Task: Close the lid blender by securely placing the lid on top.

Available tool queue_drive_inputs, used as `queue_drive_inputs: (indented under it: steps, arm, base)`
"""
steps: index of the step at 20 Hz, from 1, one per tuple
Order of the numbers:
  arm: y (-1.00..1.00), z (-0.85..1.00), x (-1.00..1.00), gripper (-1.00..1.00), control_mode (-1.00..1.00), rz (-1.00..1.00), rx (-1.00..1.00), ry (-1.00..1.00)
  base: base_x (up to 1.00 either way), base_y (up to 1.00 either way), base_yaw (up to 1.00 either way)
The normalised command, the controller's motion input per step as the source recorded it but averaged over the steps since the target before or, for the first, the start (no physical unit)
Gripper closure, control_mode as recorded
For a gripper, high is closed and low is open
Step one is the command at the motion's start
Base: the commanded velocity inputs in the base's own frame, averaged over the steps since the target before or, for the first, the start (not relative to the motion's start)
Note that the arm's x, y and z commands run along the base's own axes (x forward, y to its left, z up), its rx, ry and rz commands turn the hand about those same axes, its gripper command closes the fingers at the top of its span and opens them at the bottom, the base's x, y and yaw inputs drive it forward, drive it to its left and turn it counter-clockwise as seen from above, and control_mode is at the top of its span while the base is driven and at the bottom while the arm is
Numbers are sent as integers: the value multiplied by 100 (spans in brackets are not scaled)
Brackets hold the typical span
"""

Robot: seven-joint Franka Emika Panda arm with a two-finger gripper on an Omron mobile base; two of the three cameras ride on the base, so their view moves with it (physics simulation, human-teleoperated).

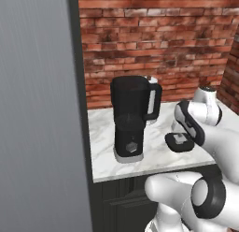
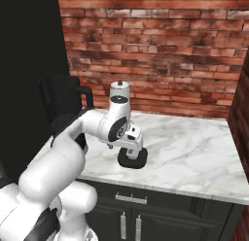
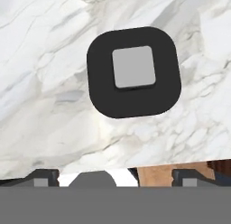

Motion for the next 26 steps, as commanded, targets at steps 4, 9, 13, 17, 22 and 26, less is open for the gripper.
queue_drive_inputs:
  steps: [4,9,13,17,22,26]
  arm:
    - [-1,-18,26,-100,-100,0,0,5]
    - [-2,-18,25,-100,-100,0,0,0]
    - [-16,-23,29,-100,-100,2,0,0]
    - [-30,-21,26,-100,-100,7,0,0]
    - [-15,-26,22,-100,-100,6,0,2]
    - [-4,-22,22,-100,-100,4,0,4]
  base:
    - [0,0,0]
    - [0,0,0]
    - [0,0,0]
    - [0,0,0]
    - [0,0,0]
    - [0,0,0]
